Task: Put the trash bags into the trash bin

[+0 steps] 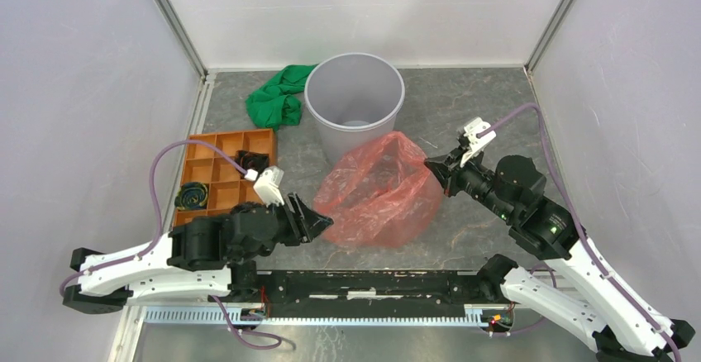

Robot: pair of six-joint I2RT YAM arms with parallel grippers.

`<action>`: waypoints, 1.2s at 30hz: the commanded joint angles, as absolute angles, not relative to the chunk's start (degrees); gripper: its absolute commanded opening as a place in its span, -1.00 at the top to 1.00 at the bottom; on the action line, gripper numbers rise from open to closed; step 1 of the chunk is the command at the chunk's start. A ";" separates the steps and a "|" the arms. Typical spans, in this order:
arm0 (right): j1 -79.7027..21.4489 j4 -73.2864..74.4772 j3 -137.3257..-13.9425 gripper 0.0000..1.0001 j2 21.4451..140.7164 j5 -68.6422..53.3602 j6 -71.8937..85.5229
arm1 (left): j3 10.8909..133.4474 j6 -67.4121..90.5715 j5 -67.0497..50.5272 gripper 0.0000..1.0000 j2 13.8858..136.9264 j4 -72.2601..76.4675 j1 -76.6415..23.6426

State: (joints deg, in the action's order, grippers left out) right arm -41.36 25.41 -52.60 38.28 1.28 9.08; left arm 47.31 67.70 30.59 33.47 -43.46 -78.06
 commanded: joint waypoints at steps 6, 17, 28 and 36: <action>-41.38 20.63 -54.03 0.99 37.07 0.43 7.65 | 45.44 74.59 34.32 -0.18 33.79 -46.56 -77.91; -41.38 17.41 -52.25 0.99 36.66 0.14 7.59 | 45.39 78.03 38.59 -0.13 46.23 -51.52 -77.96; -41.33 20.13 -51.49 0.94 35.69 3.06 6.15 | 47.93 68.91 55.02 0.96 48.38 -44.10 -77.89; -41.27 25.18 -52.09 0.49 38.18 5.70 1.75 | 54.94 54.40 48.41 0.96 46.99 -38.51 -77.91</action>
